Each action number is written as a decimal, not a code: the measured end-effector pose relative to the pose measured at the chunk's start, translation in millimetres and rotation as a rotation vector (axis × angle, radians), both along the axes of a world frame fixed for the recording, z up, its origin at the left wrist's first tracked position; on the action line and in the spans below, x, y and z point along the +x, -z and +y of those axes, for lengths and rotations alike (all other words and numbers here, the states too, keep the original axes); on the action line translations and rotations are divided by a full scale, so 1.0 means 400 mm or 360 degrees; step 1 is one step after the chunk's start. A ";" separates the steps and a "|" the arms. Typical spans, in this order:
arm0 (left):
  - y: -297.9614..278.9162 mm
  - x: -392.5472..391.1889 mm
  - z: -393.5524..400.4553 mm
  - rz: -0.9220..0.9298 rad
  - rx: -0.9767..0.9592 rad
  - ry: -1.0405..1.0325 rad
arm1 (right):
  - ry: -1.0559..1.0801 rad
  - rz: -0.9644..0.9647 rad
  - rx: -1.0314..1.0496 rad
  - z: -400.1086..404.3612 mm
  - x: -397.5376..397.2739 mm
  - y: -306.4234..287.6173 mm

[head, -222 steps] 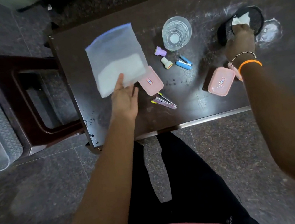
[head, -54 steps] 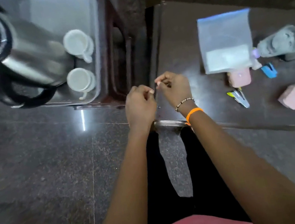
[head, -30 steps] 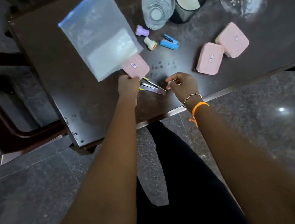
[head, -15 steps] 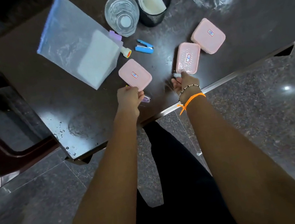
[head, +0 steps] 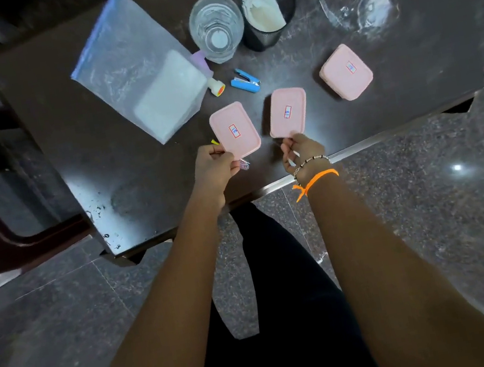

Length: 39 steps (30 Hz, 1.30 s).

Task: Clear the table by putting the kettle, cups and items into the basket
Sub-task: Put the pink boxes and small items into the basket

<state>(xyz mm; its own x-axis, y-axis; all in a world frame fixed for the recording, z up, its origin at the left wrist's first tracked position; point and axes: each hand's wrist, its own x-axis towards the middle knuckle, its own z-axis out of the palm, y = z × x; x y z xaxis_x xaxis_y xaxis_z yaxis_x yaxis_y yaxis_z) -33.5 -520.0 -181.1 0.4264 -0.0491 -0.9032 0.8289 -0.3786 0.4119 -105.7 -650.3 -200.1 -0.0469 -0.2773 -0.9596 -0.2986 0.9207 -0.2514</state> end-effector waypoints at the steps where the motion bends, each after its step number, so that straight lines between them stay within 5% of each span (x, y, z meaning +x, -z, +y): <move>1: -0.006 0.003 0.021 -0.0018 -0.0012 -0.0051 | -0.0075 0.0003 -0.0026 0.020 0.003 -0.007; 15: -0.107 0.088 0.531 -0.0354 -0.0034 -0.0699 | -0.0894 -0.0382 -0.0251 0.433 0.236 -0.177; 25: -0.208 0.289 0.986 -0.0899 0.0146 -0.1129 | -0.1324 -0.0739 -0.0180 0.884 0.516 -0.256; 29: -0.217 0.422 1.120 -0.1049 0.0389 -0.1043 | -0.1335 -0.0807 -0.0164 1.029 0.600 -0.270; 39: -0.176 0.677 1.224 -0.0949 0.0969 -0.0213 | -0.1375 -0.0764 -0.0319 1.187 0.708 -0.263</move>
<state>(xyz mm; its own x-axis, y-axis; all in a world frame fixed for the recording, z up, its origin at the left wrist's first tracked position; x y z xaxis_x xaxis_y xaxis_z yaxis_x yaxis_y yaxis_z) 237.2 -30.3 -110.8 0.8055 0.4554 -0.3792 0.5920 -0.5894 0.5496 177.6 -175.7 -94.9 0.6255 -0.1919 -0.7563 -0.6702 0.3642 -0.6467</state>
